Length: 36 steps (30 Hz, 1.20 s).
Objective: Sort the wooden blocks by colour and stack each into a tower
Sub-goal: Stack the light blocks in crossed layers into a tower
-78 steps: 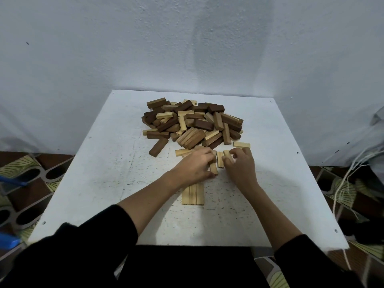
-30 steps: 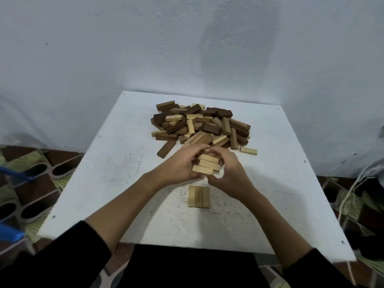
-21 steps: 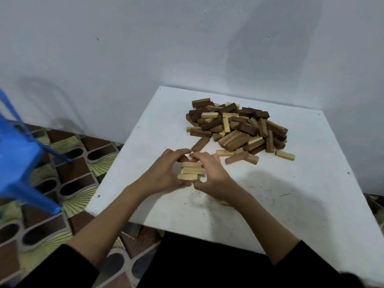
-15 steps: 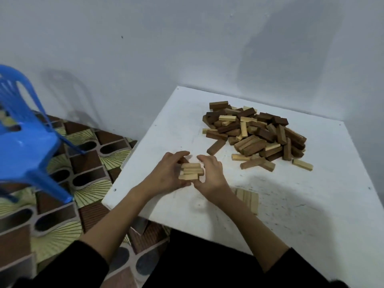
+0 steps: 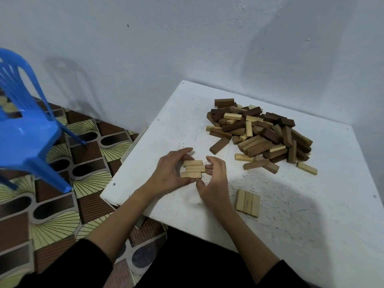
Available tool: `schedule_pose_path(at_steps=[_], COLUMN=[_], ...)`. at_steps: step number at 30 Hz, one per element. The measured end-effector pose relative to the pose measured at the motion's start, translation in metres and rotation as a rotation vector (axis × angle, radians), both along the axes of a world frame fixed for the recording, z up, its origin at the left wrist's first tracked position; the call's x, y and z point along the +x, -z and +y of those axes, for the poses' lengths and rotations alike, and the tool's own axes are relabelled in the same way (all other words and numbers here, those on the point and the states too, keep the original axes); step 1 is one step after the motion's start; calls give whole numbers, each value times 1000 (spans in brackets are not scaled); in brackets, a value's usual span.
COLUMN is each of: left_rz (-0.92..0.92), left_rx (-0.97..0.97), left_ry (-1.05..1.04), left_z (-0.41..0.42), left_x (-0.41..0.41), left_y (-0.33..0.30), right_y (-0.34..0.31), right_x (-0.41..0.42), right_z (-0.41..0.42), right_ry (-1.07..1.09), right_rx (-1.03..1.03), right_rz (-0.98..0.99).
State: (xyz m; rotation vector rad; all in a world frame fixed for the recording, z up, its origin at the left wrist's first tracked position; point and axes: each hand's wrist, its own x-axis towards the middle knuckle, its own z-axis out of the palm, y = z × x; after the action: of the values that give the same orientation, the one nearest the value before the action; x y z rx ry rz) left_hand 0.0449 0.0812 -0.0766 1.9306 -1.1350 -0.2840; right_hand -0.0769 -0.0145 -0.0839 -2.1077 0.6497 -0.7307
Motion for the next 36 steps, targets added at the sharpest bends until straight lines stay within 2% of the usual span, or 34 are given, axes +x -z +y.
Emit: schedule_pose_path(at_steps=[36], left_rz=[-129], left_rx=[48], left_ry=[-52], left_z=[-4], left_x=[-2], left_y=[8], right_y=[7], right_x=[-2], right_z=[-2], right_ry=[24], right_rx=[29], right_rz=[-78])
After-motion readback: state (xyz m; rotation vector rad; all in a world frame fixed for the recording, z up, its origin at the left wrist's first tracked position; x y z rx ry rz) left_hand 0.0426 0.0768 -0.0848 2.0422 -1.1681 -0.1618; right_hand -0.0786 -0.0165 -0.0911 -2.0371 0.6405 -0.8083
